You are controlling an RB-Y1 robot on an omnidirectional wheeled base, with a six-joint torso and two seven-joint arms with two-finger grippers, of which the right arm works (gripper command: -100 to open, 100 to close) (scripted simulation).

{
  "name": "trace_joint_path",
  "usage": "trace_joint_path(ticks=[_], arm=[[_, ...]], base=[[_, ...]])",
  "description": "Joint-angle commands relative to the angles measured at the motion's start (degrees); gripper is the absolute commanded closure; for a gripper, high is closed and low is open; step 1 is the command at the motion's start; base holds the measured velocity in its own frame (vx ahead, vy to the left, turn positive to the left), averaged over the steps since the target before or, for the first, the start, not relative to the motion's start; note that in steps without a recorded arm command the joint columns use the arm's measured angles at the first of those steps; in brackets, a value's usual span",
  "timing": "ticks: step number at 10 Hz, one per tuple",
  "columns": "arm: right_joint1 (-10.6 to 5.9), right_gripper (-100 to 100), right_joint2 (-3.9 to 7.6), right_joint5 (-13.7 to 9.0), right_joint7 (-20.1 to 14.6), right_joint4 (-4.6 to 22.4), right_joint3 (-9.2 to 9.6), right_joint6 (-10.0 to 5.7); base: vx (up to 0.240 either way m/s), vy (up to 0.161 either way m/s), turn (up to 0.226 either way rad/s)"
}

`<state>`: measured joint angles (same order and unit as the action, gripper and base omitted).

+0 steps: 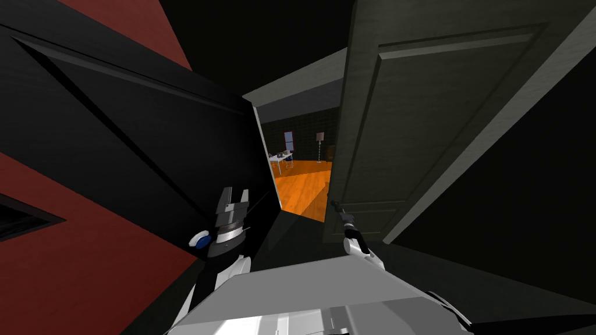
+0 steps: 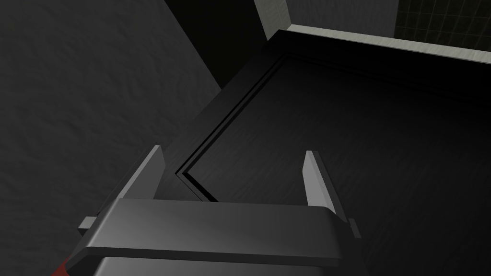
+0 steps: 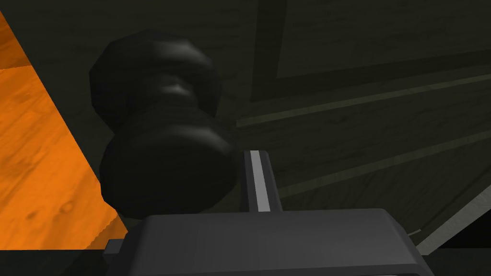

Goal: Pull the door open

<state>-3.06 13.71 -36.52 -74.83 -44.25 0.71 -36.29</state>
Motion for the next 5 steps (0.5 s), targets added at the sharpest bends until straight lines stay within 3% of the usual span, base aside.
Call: trace_joint_path(ticks=[1,3,4,5], arm=[[-0.23,100,-0.25,0.1,0.0,-0.3,0.26,-0.19],[-0.23,100,-0.25,0.1,0.0,-0.3,0.26,-0.19],[0.82,-100,0.09,0.9,-1.3,-0.5,1.94,-1.96],[1.02,-100,0.12,1.1,-1.7,-0.6,2.43,-2.45]], base=[[0.000,0.000,0.000],[0.000,0.000,0.000],[-0.124,-0.063,0.161],[-0.187,-0.116,0.132]])
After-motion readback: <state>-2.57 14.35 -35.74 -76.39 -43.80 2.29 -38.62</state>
